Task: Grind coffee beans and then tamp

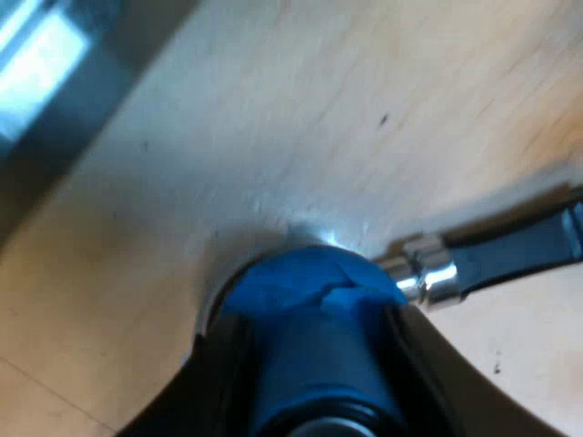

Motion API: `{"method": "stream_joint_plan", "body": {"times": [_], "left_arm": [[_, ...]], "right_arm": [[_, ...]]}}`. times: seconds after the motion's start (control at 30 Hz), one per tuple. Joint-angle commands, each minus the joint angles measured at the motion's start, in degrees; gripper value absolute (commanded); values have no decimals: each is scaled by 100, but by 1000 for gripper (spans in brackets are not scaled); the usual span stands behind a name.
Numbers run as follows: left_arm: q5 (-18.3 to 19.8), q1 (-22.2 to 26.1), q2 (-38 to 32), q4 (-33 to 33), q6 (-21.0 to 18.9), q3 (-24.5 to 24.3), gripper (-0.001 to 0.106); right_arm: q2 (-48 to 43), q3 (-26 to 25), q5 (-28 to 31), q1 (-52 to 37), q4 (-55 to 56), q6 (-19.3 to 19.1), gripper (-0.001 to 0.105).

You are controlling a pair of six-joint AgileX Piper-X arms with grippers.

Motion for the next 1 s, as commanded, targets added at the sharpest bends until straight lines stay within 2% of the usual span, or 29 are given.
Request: {"method": "stream_joint_plan", "body": {"times": [0.03, 0.13, 0.23, 0.43, 0.57, 0.7, 0.8, 0.9, 1.0], "left_arm": [[-73, -28, -378, 158, -38, -56, 0], [-193, -28, -673, 332, -38, -56, 0], [-207, -28, -1002, 445, -38, -56, 0], [-335, -28, -1594, 787, -147, -56, 0], [-699, -28, -1903, 1039, -145, -56, 0], [-749, -28, -2046, 1111, -145, -56, 0], [-1007, -28, -2185, 1213, -145, -56, 0], [-1072, 79, -2260, 1297, -145, -56, 0], [-1072, 441, -2316, 1394, -145, -56, 0]], "right_arm": [[-25, 2, 0, 9, -215, -99, 76], [-25, -9, 0, 9, -386, -486, 76], [-25, -9, 0, 9, -599, -646, 76], [-25, -9, 0, 9, -675, -645, 76], [-25, -9, 0, 9, -675, -645, 76], [-25, -9, -13, 9, -786, -645, 76], [-25, -9, -16, 9, -965, -645, 76], [-25, -9, -16, 9, -1006, -645, 76], [-25, -9, -16, 9, -1005, -645, 76]]}}
